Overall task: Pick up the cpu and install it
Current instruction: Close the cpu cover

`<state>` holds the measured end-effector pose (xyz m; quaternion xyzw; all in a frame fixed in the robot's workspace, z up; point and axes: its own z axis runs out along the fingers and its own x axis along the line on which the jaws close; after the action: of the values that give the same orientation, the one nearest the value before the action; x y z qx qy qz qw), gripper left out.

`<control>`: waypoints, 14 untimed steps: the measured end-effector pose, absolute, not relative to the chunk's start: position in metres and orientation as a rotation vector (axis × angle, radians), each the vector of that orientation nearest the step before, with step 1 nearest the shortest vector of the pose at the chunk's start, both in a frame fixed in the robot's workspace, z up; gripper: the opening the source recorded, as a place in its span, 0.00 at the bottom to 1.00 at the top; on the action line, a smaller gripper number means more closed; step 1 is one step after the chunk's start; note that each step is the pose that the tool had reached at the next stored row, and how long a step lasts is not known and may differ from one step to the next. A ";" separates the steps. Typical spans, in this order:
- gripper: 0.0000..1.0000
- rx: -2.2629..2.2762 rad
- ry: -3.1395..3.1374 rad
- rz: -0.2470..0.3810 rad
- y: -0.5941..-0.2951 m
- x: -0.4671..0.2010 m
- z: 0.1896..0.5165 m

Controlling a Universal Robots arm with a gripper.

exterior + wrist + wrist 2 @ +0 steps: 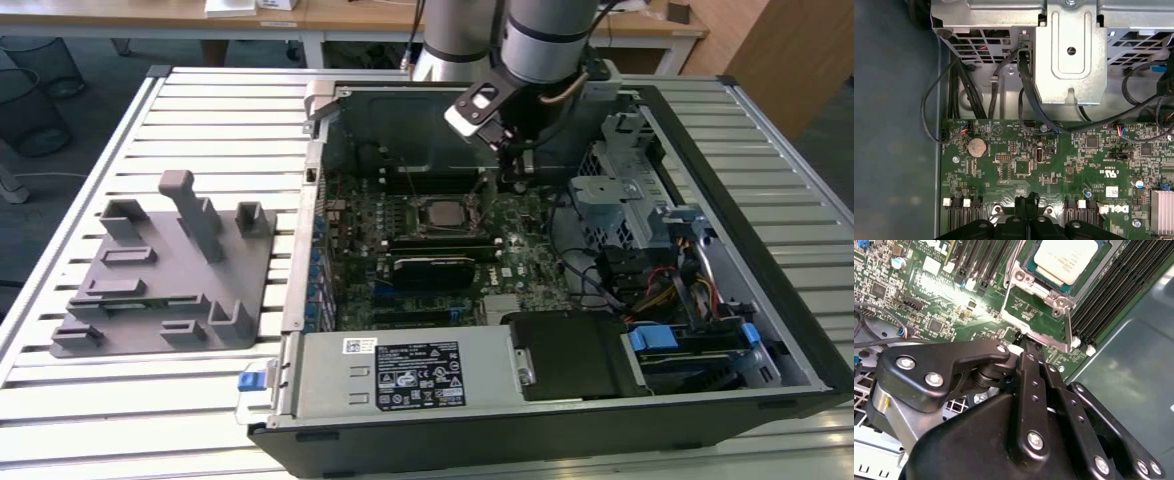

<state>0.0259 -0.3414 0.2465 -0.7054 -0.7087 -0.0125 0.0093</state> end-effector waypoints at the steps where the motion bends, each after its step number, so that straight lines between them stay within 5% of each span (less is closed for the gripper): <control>1: 0.11 -2.203 -2.213 -0.039 -0.341 0.025 0.246; 14: 0.11 -2.203 -2.213 -0.039 -0.341 0.014 0.246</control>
<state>0.0143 -0.3414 0.2458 -0.7054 -0.7087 -0.0124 0.0092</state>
